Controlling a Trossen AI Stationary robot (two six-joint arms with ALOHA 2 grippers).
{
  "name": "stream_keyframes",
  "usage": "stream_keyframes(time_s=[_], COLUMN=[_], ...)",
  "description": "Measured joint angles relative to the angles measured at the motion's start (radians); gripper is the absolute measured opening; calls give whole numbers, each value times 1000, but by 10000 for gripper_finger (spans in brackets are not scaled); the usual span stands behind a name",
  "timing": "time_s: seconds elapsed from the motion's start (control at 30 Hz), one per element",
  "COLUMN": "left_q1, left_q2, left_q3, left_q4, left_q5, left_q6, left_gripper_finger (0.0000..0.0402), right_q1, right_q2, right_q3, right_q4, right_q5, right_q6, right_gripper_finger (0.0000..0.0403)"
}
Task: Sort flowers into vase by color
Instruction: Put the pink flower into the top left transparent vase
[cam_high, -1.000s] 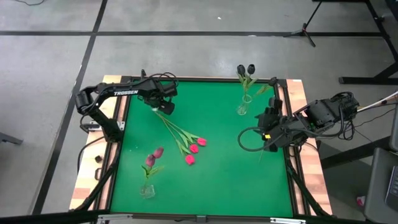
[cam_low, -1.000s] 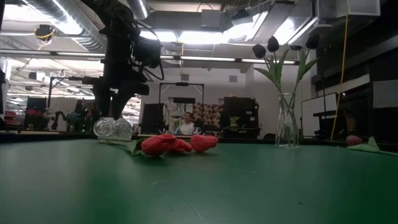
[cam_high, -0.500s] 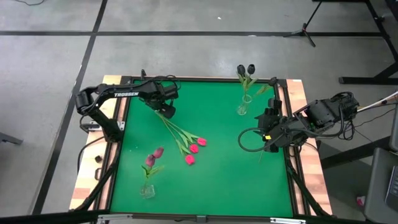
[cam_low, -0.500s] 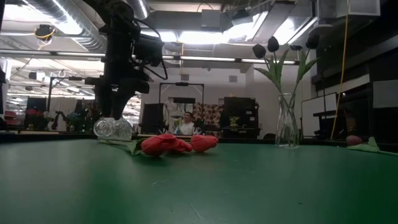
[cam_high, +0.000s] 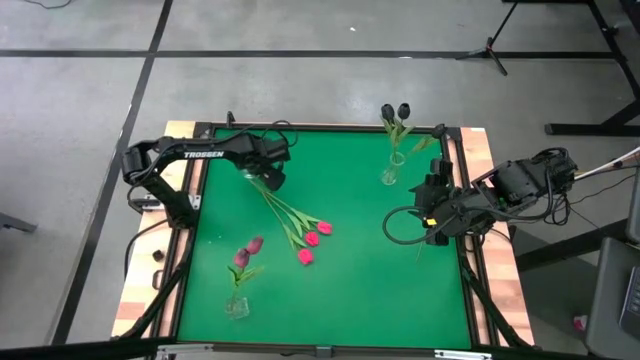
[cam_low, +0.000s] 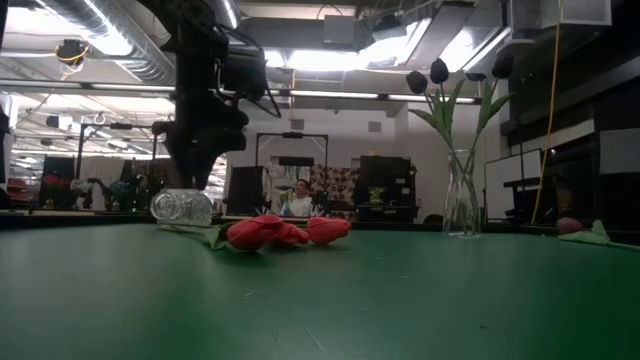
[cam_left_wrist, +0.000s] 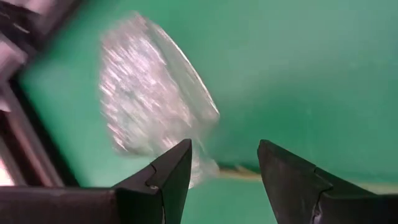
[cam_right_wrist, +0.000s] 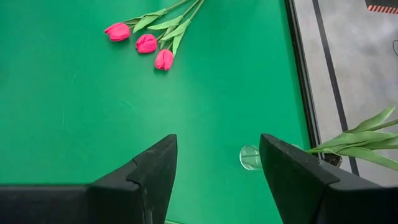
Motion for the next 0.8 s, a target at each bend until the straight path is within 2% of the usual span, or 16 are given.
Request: stream_keyframes(time_s=[0.17,0.3,0.47,0.63,0.8], left_q1=[-14,-13,27,54,56], left_q2=[0,0,0,0,0], left_q3=[0,0,0,1,2], left_q4=[23,49,67,122,113], left_q5=[-27,-23,98,177,178], left_q6=[-10,-90,-55,-20,-31], left_gripper_finger=[181,181,185,221,272], right_q1=[0,0,0,0,0], right_q2=[0,0,0,0,0], right_q3=[0,0,0,0,0], right_q4=[0,0,0,0,0], right_q5=[-16,-18,-18,-19,-45], right_q6=[0,0,0,1,2], right_gripper_finger=[227,227,227,227,227])
